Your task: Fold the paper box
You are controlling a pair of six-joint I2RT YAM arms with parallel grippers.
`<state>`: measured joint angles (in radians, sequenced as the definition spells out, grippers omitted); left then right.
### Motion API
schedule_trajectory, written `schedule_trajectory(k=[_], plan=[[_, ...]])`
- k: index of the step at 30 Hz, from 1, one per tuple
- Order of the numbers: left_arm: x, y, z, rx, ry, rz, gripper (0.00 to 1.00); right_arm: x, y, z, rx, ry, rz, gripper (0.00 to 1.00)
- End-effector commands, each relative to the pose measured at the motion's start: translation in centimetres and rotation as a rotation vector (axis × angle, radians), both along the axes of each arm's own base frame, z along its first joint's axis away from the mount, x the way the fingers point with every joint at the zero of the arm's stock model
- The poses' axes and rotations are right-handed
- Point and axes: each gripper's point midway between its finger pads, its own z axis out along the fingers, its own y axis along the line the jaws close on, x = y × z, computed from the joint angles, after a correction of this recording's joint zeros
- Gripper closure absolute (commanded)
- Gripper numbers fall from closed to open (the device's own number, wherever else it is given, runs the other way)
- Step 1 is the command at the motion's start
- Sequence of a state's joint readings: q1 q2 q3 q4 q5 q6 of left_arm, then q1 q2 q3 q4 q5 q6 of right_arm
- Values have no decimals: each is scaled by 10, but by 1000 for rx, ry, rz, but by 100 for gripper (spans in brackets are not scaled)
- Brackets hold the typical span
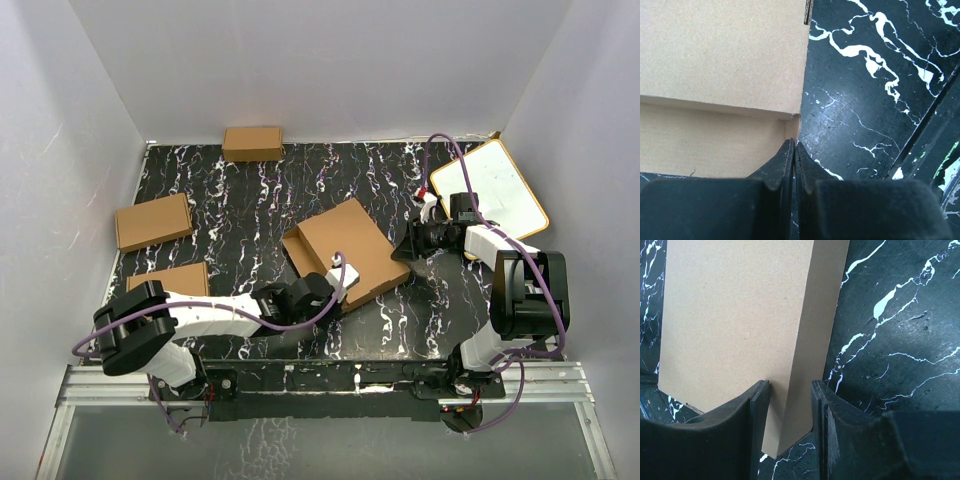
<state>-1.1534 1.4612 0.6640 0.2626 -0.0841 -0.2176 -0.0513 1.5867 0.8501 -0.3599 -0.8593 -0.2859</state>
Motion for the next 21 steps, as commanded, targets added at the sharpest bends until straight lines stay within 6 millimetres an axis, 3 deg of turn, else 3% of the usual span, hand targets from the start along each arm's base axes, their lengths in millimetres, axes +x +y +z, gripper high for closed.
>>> schedule_trajectory(k=[1, 8, 18, 21], plan=[[8, -32, 37, -143, -26, -20, 100, -6, -11, -31, -118, 48, -4, 58], [11, -30, 34, -130, -27, 1, 100, -6, -10, -31, -118, 49, -3, 58], [5, -10, 53, -194, -30, 46, 62, -5, -11, -31, -121, 50, -4, 58], [3, -3, 61, -210, 2, 89, 46, -6, -11, -32, -120, 53, -3, 58]])
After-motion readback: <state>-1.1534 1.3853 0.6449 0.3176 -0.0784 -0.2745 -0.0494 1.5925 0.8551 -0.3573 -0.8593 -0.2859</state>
